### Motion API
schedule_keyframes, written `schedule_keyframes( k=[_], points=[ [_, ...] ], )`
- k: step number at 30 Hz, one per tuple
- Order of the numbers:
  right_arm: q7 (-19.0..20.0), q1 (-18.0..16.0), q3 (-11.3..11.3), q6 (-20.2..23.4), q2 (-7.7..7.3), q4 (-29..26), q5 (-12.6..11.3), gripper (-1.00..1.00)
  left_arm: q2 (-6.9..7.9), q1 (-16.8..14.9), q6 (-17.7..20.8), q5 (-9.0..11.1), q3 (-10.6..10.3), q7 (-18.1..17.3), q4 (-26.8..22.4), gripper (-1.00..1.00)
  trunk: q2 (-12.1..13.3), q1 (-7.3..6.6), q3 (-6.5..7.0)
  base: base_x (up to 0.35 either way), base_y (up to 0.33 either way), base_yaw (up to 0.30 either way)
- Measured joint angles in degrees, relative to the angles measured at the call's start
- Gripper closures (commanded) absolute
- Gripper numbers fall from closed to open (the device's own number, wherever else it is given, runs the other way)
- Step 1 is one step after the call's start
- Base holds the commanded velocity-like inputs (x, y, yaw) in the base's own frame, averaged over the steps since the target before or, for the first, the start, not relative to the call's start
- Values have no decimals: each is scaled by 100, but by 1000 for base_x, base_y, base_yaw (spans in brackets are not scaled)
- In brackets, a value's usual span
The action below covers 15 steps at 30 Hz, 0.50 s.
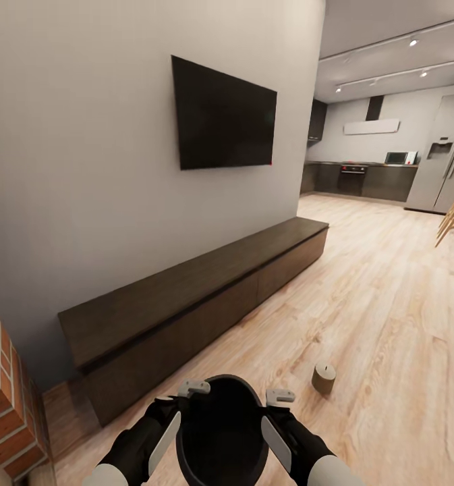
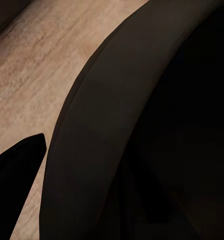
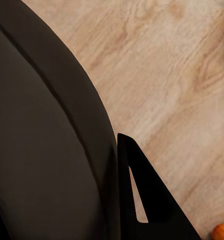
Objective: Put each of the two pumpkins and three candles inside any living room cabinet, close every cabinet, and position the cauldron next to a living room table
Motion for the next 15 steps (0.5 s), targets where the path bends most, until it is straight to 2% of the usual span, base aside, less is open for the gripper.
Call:
schedule_keyframes(
  k=[15],
  points=[
    [14, 0, -17, 9, 0, -6, 32, 100, 1, -1, -2, 8, 1, -1, 1, 100, 602, -330, 269, 0, 0, 0]
  ],
)
